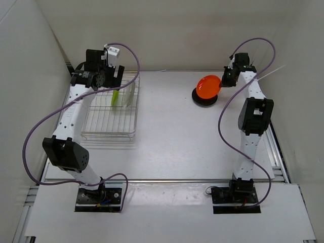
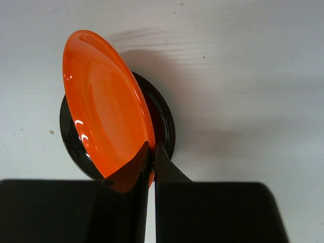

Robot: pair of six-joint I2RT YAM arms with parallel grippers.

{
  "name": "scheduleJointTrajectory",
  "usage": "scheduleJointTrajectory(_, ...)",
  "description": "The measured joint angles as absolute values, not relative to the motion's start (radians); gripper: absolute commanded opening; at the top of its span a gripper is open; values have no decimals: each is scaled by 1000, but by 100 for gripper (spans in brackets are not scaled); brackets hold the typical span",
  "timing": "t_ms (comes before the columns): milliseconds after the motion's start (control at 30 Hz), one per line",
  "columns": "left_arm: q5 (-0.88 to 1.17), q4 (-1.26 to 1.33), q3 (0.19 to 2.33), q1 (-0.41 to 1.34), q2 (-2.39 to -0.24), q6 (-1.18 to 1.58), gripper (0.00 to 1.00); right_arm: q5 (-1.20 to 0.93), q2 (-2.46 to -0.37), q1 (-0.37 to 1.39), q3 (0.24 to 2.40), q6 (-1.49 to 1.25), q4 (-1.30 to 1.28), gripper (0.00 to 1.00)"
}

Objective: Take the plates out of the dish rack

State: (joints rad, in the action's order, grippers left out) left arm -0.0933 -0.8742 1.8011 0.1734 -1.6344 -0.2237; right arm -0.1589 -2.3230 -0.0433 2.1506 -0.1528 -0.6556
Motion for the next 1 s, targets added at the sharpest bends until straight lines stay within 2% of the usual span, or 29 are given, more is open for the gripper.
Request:
scheduleJointTrajectory(200, -8, -858, 1792, 184, -1629, -170, 99, -159, -2338, -44, 2148, -147, -656, 3)
scheduleJointTrajectory(600, -12, -828, 1652, 193, -1598, -164, 99, -164, -2348, -44, 2129, -144, -655, 9)
scheduleJointTrajectory(833, -20, -802, 1602, 186, -1557, -164, 99, -164, -2348, -44, 2096, -131, -654, 19)
scheduleJointTrajectory(1000, -20, -775, 1563, 178, -1534, -160, 99, -168, -2348, -44, 2071, -125, -654, 30)
